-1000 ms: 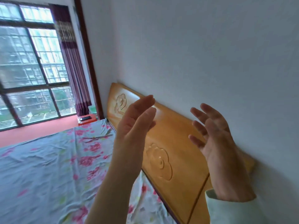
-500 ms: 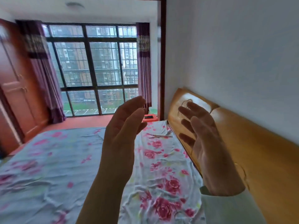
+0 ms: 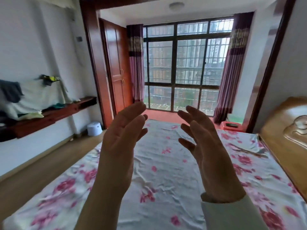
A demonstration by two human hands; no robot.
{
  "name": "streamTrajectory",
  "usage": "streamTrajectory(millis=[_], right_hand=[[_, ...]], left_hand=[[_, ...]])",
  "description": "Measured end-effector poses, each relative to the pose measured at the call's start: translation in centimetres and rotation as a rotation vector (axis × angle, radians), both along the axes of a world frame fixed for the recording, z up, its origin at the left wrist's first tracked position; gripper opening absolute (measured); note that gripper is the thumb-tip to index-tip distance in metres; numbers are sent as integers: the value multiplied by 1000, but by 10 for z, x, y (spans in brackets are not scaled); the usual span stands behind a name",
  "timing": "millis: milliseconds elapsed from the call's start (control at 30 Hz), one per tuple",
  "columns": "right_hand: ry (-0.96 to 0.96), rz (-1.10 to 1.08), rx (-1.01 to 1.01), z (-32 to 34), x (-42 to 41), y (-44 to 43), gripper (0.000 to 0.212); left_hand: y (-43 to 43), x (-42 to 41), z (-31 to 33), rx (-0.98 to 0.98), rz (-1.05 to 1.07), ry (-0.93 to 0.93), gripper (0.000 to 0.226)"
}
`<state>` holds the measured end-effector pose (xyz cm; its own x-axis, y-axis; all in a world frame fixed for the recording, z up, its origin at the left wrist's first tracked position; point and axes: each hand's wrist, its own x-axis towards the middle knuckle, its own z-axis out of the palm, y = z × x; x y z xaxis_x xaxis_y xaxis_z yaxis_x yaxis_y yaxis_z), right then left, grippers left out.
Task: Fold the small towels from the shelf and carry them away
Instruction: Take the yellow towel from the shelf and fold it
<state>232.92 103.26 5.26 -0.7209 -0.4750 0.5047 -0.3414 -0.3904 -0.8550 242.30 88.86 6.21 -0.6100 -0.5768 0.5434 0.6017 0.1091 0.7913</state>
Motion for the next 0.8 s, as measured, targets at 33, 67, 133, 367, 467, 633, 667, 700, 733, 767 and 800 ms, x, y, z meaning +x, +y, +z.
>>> streamTrajectory(millis=[33,67,133,367,467,633,667,700,733,767,800], right_hand=[[0,34,-1,0,5,-19,33],[1,69,-1,0,10,-38,31],[4,138,-5,-1,17,-72,34],[-1,403,7,-9,40,-198,57],[-2,505,26,-9,52,-251,44],[23,686,32,-12,81,-335,46],[28,713,32,-12,88,-350,47],[34,735,37,-14,95,-367,46],[42,753,44,-16,102,-383,42],[50,770,51,-19,109,-400,40],[53,786,54,-21,116,-416,41]], left_hand=[[-16,10,-1,6,35,3,37],[-32,20,-2,7,74,3,38],[-61,38,-5,4,154,-16,39],[-151,93,-13,26,444,-47,35],[-185,113,-13,35,542,-61,33],[-241,154,-17,52,713,-99,39],[-252,163,-18,47,740,-107,42],[-264,173,-20,46,765,-112,46],[-276,182,-21,50,787,-110,49],[-290,192,-23,54,807,-107,51],[-303,201,-26,57,825,-107,51]])
